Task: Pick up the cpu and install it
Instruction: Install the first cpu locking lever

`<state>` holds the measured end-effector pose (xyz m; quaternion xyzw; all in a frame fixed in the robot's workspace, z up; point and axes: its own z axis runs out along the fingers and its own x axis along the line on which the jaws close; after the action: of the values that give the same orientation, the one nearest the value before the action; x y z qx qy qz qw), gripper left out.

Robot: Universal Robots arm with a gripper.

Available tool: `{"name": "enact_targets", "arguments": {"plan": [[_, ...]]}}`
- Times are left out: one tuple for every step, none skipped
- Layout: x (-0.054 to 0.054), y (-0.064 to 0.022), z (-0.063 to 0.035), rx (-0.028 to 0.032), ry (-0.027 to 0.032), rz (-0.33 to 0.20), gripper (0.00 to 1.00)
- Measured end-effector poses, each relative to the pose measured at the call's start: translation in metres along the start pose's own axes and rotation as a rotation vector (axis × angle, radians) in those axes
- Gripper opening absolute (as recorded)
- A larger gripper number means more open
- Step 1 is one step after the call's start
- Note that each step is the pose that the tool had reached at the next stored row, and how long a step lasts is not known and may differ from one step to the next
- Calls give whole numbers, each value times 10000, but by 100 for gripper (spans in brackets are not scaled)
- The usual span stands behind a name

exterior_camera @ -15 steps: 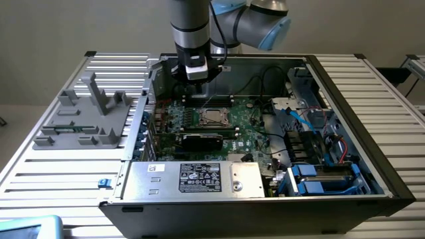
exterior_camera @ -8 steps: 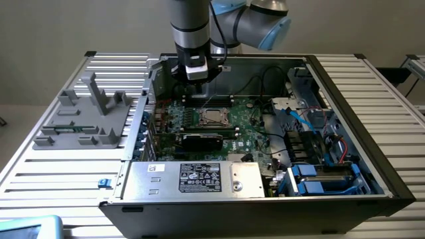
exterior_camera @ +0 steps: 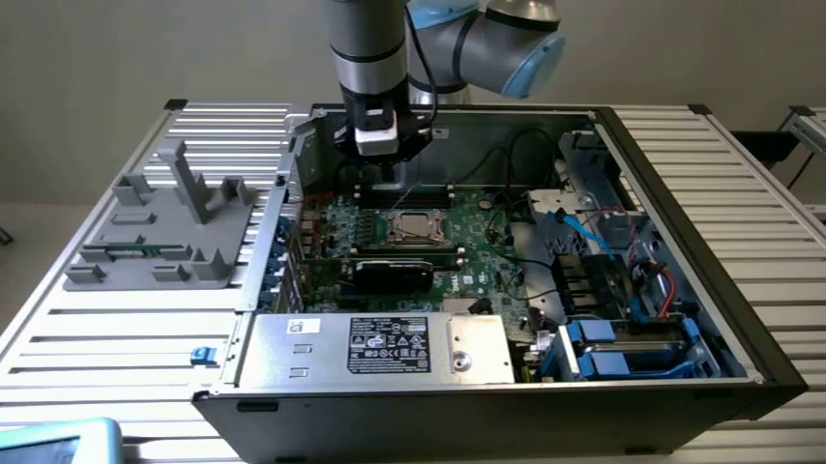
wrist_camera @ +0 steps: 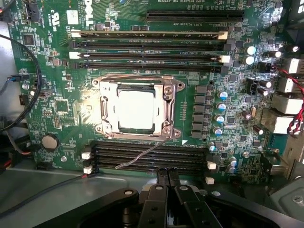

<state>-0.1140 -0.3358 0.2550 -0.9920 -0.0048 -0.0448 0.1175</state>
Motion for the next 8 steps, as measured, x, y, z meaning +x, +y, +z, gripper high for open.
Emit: {"name": "enact_targets", "arguments": {"plan": [[0,0,0,0,0,0,12],[0,0,0,-1,1,1,12],[-1,1,1,-3,9,32,12],[-2,1,2,-16,39,162,12],[-2,2,5,-32,77,325,12],[-2,3,8,-47,115,486,12],[-2,4,11,-61,154,641,12],[-4,5,18,-70,187,772,12]]}}
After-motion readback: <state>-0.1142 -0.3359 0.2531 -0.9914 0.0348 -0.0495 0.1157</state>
